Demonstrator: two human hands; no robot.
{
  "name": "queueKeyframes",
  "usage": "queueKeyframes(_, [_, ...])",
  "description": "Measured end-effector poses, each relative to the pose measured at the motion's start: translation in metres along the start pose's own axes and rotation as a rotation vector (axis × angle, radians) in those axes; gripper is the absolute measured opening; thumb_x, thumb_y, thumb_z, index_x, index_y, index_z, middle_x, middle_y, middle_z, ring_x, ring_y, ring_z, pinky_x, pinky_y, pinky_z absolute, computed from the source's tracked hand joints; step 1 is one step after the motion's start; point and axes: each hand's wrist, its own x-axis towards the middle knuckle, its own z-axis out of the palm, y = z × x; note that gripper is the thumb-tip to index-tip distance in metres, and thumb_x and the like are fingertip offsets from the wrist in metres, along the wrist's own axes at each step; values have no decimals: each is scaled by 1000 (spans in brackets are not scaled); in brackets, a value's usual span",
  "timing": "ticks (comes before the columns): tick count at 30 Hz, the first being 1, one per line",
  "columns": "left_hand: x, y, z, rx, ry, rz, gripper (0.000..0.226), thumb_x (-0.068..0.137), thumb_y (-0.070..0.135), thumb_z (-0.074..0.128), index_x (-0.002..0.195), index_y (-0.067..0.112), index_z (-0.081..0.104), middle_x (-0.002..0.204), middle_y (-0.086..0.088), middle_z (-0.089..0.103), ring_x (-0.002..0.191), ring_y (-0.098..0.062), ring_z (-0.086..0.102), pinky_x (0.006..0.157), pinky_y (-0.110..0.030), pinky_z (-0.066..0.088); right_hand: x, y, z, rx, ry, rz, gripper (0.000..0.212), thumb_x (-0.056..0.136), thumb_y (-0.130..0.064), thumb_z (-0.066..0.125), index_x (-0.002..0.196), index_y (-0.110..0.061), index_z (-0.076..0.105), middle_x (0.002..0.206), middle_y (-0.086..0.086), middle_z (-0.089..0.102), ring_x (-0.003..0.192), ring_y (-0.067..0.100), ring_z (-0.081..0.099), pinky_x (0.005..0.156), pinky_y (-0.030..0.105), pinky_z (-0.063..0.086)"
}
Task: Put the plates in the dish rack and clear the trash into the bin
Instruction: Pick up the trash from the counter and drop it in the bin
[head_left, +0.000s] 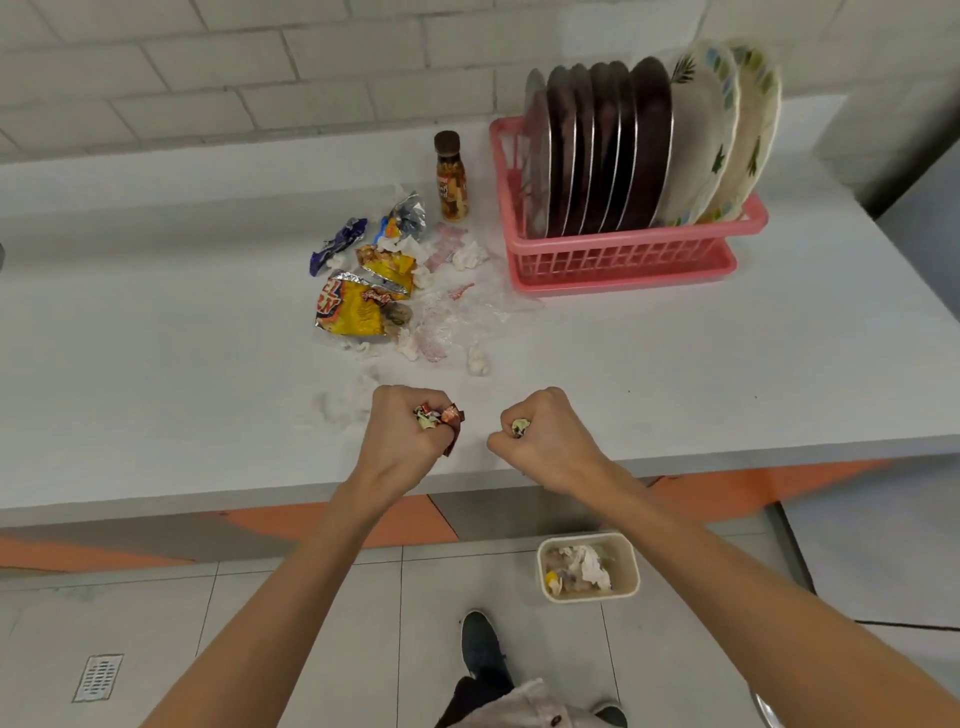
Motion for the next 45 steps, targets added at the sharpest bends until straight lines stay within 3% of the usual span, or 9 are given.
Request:
queueKeyframes(5, [-21,25,60,-175,22,-143,13,54,3,44,48,-3,53,46,-12,47,40,-14,39,42,-17,26,-55,22,-38,67,41,-1,39,72,-9,60,43,-5,34,44,-6,20,49,10,19,51,25,23])
queueKeyframes(12, [-69,33,149,-211,73,-329,12,55,6,45,56,0,55,47,-11,45,42,-20,38,42,-22,28,-125,88,-75,169,160,22,34,84,-12,63,52,-6,55,46,3,50,45,16,43,51,31,37])
queueKeyframes(20, [-103,25,207,48,38,-210,19,72,13,63,88,22,61,83,6,61,73,-16,58,64,-36,51,-177,150,-89,118,57,51,6,87,-24,53,84,-24,59,86,-7,60,82,6,55,70,24,39])
queueKeyframes(23, [-109,12,223,125,-31,-198,26,78,4,68,95,21,60,94,4,59,82,-9,57,69,-26,46,-190,172,-93,186,-24,163,19,84,-27,40,95,-24,56,100,-6,54,96,6,50,75,23,36])
queueKeyframes(26, [-109,-12,236,99,-101,-285,26,79,8,71,98,23,60,100,4,57,87,-18,60,70,-33,52,-196,195,-93,259,-75,269,27,87,-26,33,104,-29,54,110,-9,46,99,2,46,72,17,38])
queueKeyframes(29, [-105,-36,253,102,-187,-356,30,80,19,77,100,29,57,105,7,53,91,-17,59,72,-35,55,-196,226,-83,262,-97,379,34,96,-8,40,122,-25,54,117,-4,41,98,7,48,61,8,44])
queueKeyframes(32, [-99,-60,273,81,-261,-380,34,80,26,78,102,34,55,105,14,48,93,-15,58,77,-37,55,-196,259,-68,223,-97,416,47,91,4,49,133,-18,52,118,-1,40,104,10,47,73,5,42])
queueKeyframes(42, [-99,-186,357,-23,-333,-666,45,78,33,79,116,23,57,107,-6,62,89,-25,65,65,-27,52,-198,383,31,158,78,490,49,76,1,76,120,-17,62,116,3,48,103,10,52,84,-1,40])
queueKeyframes(45, [-101,-233,376,-44,-283,-710,46,70,49,78,109,33,59,103,-8,64,88,-32,66,69,-43,57,-191,427,62,102,114,505,46,72,3,79,112,-14,63,112,4,53,97,10,55,82,0,41])
